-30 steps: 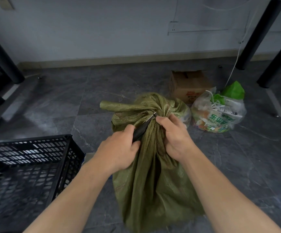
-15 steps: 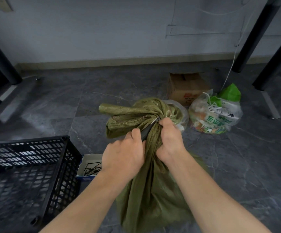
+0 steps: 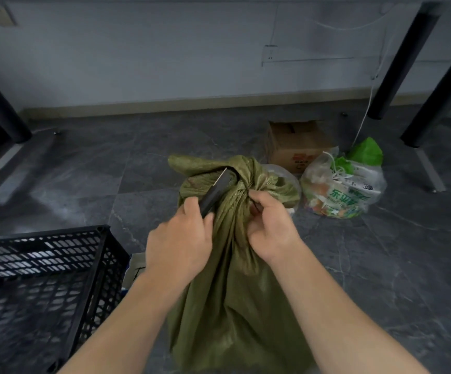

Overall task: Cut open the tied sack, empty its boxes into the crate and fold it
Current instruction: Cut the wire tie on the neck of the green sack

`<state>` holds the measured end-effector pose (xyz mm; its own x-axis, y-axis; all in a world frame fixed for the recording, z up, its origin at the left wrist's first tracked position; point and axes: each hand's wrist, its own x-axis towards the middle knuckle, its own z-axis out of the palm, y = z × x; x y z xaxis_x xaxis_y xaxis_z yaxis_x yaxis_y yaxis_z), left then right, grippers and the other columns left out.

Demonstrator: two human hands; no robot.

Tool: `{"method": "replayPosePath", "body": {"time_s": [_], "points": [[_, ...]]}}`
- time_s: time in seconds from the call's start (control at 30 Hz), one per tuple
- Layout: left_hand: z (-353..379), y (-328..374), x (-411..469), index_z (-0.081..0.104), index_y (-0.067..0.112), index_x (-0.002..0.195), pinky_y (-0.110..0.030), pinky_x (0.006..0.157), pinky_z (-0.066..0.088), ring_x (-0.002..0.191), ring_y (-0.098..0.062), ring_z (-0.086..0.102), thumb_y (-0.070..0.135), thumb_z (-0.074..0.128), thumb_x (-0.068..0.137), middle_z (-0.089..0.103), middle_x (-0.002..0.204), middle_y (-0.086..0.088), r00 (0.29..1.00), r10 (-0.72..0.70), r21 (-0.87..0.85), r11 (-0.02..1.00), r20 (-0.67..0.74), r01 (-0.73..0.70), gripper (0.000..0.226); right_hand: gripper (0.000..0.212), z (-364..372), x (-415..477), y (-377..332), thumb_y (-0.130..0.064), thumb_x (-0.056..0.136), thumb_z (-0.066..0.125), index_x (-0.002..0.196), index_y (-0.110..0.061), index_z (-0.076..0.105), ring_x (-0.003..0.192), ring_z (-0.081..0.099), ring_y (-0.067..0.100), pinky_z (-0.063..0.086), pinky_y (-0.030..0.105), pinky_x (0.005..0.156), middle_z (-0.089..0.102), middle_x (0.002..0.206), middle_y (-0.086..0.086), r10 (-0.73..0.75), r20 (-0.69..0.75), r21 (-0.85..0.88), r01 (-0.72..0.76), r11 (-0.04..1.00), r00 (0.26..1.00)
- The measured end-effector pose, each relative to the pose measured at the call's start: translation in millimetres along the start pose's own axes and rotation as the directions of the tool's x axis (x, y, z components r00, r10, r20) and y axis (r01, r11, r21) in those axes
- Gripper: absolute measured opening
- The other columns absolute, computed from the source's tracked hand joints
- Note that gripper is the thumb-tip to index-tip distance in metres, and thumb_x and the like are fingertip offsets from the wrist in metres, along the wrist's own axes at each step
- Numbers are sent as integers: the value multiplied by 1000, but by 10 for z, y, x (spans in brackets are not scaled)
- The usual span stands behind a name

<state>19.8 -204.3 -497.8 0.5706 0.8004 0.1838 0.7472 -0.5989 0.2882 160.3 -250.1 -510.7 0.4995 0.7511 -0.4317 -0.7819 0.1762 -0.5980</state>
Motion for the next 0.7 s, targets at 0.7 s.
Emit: {"method": "replayPosePath", "body": {"time_s": [0.7], "points": [[338,89,-27,58,26,107,-29,65,46,76,-11,67,38,56,96,69,90,4,908,-182,-699,587,377,408,16,10,3,-275,-439,-12,96,59,92,-6,65,66,60,27,49,39,58,64,75,6,-662,590,-797,467,-384,463]]}}
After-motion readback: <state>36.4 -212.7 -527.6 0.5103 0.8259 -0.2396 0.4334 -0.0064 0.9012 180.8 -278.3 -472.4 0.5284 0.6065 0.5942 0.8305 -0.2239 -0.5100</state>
